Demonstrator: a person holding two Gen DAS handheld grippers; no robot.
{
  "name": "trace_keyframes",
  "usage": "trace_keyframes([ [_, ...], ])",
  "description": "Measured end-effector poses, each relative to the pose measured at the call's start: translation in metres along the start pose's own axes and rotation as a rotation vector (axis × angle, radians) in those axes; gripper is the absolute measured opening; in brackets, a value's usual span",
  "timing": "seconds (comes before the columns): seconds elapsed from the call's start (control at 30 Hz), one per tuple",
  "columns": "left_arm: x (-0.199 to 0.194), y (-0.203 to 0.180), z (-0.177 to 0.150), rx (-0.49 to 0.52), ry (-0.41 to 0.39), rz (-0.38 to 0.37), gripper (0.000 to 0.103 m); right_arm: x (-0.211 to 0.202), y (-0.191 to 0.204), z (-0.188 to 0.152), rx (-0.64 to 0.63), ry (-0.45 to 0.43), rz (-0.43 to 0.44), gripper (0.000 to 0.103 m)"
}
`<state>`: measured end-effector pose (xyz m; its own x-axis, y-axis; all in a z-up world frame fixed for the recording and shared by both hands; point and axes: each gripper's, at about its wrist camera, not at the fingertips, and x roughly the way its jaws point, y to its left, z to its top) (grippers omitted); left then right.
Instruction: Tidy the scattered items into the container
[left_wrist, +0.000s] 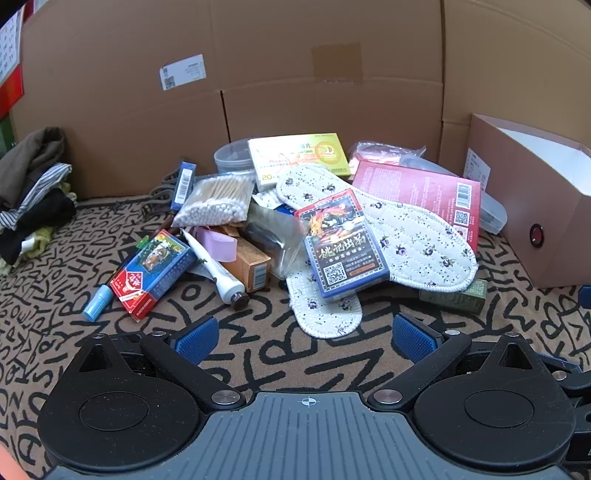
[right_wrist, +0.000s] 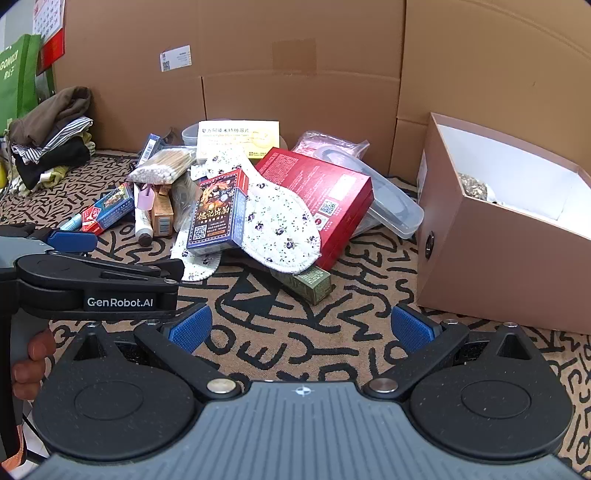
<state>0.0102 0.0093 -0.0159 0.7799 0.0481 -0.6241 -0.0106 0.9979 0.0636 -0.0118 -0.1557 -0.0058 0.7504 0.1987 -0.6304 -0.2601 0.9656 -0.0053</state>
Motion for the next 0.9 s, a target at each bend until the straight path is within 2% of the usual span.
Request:
trace_keyframes([
  [0.9,0.031,0.008,0.004,-0.011,0.04,-0.009,0.103,0.036,-0.009,0.002,0.014,0.054,0.022,0.102],
])
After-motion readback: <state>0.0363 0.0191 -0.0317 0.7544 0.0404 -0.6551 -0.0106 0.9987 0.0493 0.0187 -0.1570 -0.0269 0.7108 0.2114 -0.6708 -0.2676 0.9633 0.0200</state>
